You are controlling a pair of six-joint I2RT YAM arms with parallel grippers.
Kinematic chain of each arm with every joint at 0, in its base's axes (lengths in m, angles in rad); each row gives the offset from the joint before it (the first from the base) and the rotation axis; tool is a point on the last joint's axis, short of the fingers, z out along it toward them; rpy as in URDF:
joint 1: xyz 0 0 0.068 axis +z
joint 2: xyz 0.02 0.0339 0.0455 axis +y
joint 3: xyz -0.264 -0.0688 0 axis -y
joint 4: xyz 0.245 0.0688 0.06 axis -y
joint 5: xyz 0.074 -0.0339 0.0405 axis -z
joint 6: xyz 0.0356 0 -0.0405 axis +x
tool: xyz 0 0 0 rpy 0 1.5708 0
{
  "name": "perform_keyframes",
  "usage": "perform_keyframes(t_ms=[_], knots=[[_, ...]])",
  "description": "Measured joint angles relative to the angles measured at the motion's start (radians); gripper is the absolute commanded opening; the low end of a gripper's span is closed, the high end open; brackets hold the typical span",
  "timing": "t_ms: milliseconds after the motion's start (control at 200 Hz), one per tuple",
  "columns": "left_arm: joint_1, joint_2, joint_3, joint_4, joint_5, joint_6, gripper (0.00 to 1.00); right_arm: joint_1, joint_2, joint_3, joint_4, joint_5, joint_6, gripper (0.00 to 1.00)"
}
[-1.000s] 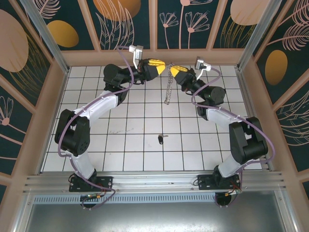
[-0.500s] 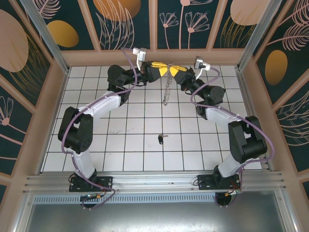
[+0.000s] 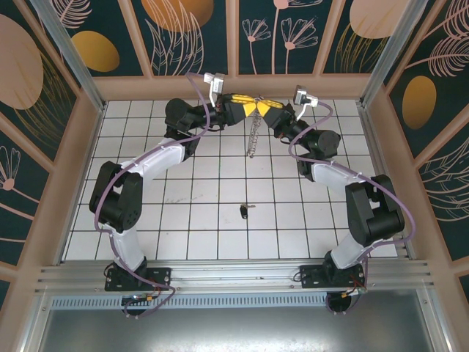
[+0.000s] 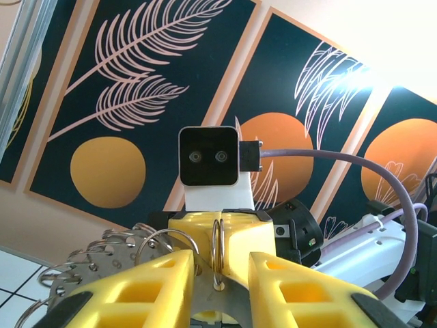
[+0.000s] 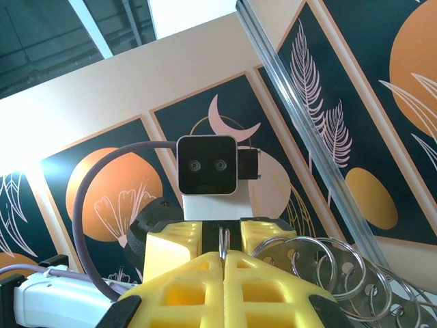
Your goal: Put the keys on the keyring
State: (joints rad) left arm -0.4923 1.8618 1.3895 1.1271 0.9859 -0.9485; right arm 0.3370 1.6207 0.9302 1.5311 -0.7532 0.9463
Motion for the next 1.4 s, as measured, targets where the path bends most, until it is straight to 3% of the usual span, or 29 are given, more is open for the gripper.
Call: perform_keyframes(t_ms=[230,320,480,591,646,811,1046,1241,1396], knots=[[-0.004,0.014,0.019,0.015,0.000,-0.009,0.12,0.000,0.000,0.000,0.003,-0.003,0.003,0.00],[-0.004,0.018,0.023,0.029,0.000,-0.017,0.00,-0.001,0.000,0.000,0.003,-0.002,0.003,0.00],[-0.005,0.024,0.027,0.038,0.001,-0.022,0.00,-0.001,0.000,0.000,0.007,0.001,0.003,0.00],[-0.005,0.024,0.031,0.026,0.006,-0.010,0.00,-0.004,0.000,0.000,-0.003,0.002,0.005,0.32],[-0.005,0.023,0.037,0.002,0.009,0.014,0.00,-0.017,-0.004,-0.001,-0.026,-0.002,-0.004,0.41],[-0.013,0.017,0.054,-0.204,0.023,0.179,0.00,-0.097,-0.105,-0.058,-0.162,-0.012,-0.036,0.47],[-0.015,0.005,0.182,-0.626,0.051,0.505,0.00,-0.181,-0.303,-0.067,-0.471,-0.058,-0.218,0.44],[-0.014,0.005,0.333,-0.939,0.092,0.734,0.00,-0.196,-0.320,-0.032,-0.686,-0.142,-0.364,0.42],[-0.012,0.005,0.423,-1.110,0.133,0.856,0.00,-0.199,-0.298,-0.031,-0.731,-0.212,-0.398,0.42]])
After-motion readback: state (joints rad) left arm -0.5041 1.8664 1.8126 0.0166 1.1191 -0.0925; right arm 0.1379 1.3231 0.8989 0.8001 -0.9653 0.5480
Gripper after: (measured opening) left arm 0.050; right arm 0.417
